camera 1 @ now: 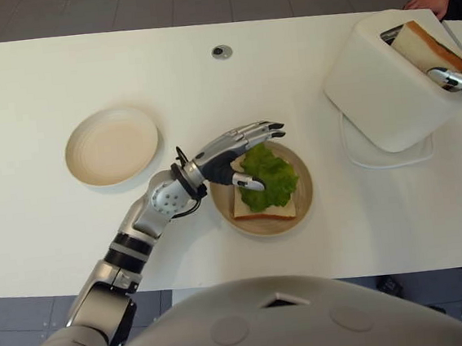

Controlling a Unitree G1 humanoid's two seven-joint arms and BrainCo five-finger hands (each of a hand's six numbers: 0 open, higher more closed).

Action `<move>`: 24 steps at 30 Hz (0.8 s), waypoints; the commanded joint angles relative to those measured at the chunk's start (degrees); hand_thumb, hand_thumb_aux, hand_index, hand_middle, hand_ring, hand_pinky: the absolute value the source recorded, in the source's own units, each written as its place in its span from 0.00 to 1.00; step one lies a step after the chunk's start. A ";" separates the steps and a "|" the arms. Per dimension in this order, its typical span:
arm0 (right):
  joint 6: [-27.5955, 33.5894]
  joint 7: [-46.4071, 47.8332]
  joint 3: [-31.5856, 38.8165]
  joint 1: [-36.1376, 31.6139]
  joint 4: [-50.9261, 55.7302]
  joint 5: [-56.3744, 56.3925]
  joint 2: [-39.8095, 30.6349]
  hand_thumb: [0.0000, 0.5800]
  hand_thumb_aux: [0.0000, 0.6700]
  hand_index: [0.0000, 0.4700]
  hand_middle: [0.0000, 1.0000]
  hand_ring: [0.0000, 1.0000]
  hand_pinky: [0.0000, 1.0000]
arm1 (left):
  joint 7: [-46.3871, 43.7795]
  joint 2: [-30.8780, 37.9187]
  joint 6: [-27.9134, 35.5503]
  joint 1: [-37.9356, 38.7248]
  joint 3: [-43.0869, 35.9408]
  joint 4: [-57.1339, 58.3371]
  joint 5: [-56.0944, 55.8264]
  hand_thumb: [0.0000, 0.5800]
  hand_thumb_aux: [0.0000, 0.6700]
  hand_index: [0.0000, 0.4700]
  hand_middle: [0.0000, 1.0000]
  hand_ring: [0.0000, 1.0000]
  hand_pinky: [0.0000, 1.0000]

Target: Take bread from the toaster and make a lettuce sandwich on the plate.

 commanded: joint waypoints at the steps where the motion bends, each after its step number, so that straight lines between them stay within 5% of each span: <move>1: -0.38 1.57 1.97 0.17 0.92 1.79 -1.94 0.89 0.66 0.66 0.00 0.00 0.00 | -0.47 0.71 1.45 1.69 1.91 -4.36 -2.02 0.00 0.00 0.00 0.00 0.00 0.00; 2: -0.38 1.70 2.18 0.31 0.75 2.00 -2.14 1.00 1.00 1.00 0.12 0.12 0.12 | -0.28 0.76 1.72 1.93 2.71 -5.34 -2.73 0.00 0.00 0.00 0.00 0.00 0.00; 3: -0.67 2.21 2.53 0.55 0.36 2.38 -2.42 1.00 1.00 1.00 0.40 0.40 0.40 | 0.03 0.77 2.16 2.28 3.86 -6.48 -3.86 0.00 0.00 0.00 0.00 0.00 0.00; 5: -1.39 2.97 3.20 1.04 -0.48 3.20 -2.66 1.00 1.00 1.00 0.53 0.53 0.53 | 0.74 0.65 3.08 2.95 6.42 -8.10 -6.61 0.00 0.00 0.00 0.00 0.00 0.00; 6: -1.62 2.76 3.21 1.15 -1.09 3.36 -2.74 1.00 1.00 1.00 0.91 0.91 0.91 | 1.19 0.48 3.56 3.28 7.85 -8.65 -8.22 0.00 0.00 0.00 0.00 0.00 0.00; 7: -1.88 2.26 3.03 1.19 -1.81 3.63 -2.83 1.00 1.00 1.00 1.00 1.00 1.00 | 1.54 0.34 4.03 3.71 9.20 -9.02 -9.97 0.00 0.00 0.00 0.00 0.00 0.00; 17: -8.16 -13.35 -2.17 -5.76 -7.41 8.19 -0.06 1.00 1.00 1.00 1.00 1.00 1.00 | 1.80 -0.85 3.21 9.10 14.31 -9.07 -18.92 0.00 0.00 0.00 0.00 0.00 0.00; 20: -11.84 -7.35 -1.62 -6.15 -14.73 20.52 2.39 1.00 1.00 1.00 1.00 1.00 1.00 | 1.67 -1.17 1.85 9.57 15.36 -8.52 -20.77 0.00 0.00 0.00 0.00 0.00 0.00; 24: -10.80 11.49 8.29 -4.81 -21.24 42.15 4.25 1.00 1.00 1.00 1.00 1.00 1.00 | 2.88 -1.34 -1.97 9.26 17.76 -8.27 -20.79 0.00 0.00 0.00 0.00 0.00 0.00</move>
